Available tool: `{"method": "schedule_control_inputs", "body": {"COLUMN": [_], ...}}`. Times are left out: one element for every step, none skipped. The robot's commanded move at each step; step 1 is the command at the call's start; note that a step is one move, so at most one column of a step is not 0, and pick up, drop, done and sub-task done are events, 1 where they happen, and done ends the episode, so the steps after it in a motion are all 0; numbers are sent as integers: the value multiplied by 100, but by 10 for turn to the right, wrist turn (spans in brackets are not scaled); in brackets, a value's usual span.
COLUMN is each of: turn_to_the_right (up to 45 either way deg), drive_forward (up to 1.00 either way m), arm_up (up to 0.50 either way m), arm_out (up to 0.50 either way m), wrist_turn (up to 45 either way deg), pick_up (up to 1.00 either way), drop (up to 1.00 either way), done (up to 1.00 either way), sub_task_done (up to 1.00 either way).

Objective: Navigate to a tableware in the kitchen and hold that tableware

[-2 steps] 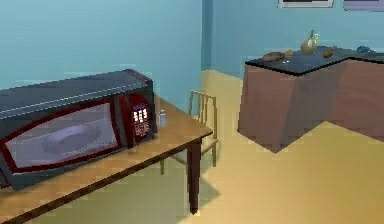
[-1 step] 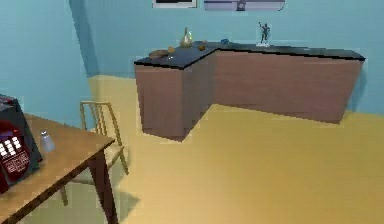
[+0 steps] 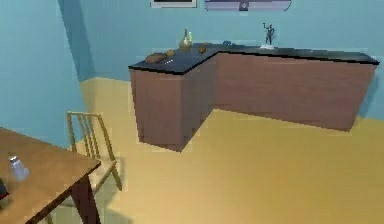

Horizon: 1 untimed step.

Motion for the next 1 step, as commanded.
{"method": "schedule_control_inputs", "body": {"turn_to_the_right": [60], "drive_forward": [0], "arm_up": [0], "arm_out": [0], "wrist_turn": [0], "pick_up": [0], "drop": [0], "done": [0], "sub_task_done": [0]}}
